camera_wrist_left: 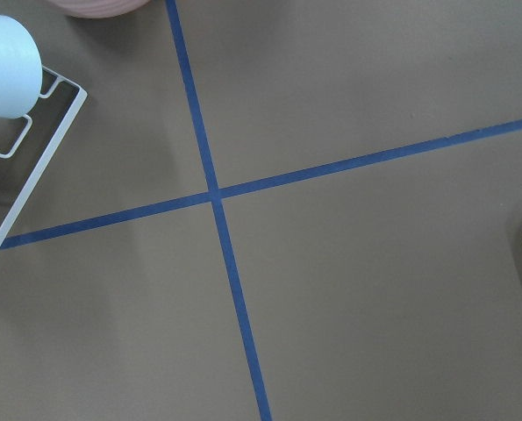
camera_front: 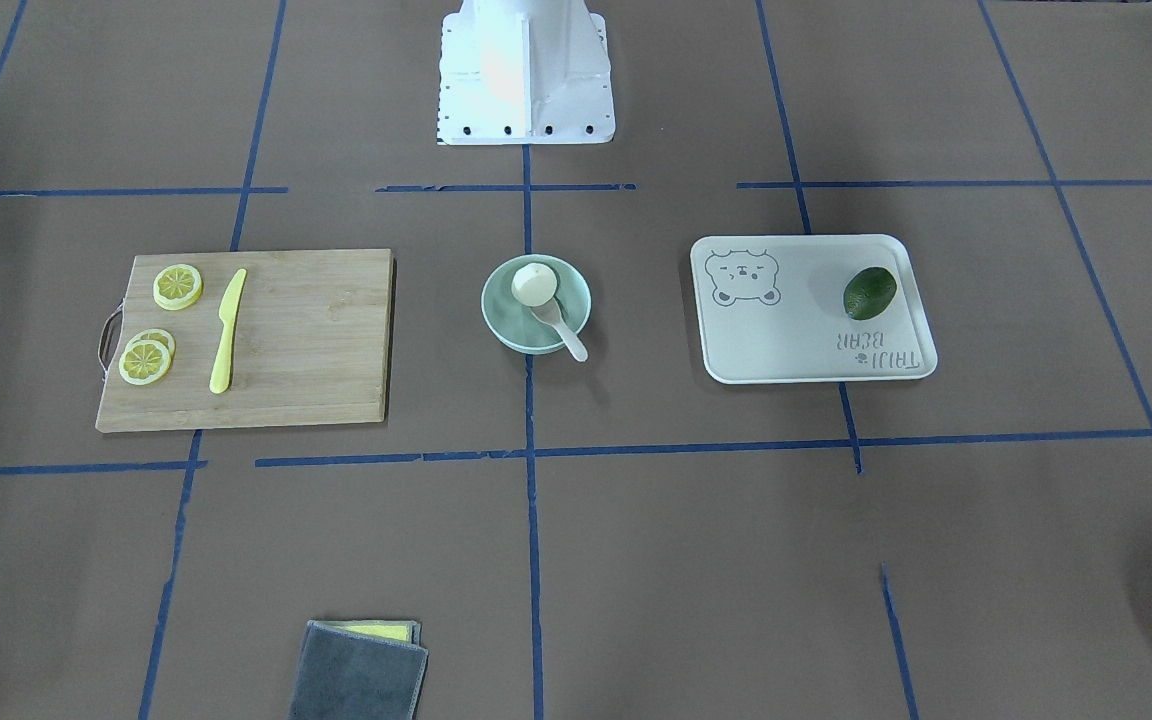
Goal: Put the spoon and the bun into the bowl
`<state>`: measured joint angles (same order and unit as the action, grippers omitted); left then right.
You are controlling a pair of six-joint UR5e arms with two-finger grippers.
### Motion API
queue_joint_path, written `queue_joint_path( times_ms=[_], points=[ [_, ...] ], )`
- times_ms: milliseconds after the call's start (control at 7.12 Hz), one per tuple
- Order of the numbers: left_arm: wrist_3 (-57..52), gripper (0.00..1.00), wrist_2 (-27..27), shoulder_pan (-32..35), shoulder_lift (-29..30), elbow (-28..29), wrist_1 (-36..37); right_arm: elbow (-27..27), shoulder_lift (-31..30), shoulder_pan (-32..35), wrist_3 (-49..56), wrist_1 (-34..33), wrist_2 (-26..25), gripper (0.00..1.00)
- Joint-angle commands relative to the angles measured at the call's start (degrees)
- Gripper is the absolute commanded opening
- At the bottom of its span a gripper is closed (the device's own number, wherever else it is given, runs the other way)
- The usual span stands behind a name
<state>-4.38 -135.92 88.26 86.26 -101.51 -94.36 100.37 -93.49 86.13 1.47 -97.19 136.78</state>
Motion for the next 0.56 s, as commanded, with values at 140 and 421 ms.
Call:
queue_joint_path(
  times_ms=[140, 421],
  points=[
    [-0.02, 1.0, 0.48, -0.19, -3.1, 0.88, 1.28, -0.26, 0.85, 0.0, -0.51, -0.02, -0.72, 1.0],
    [-0.02, 1.0, 0.39, -0.19, -3.29, -0.44, 6.1, 0.43, 0.94, 0.0, -0.33, 0.07, -0.81, 1.0]
  ],
)
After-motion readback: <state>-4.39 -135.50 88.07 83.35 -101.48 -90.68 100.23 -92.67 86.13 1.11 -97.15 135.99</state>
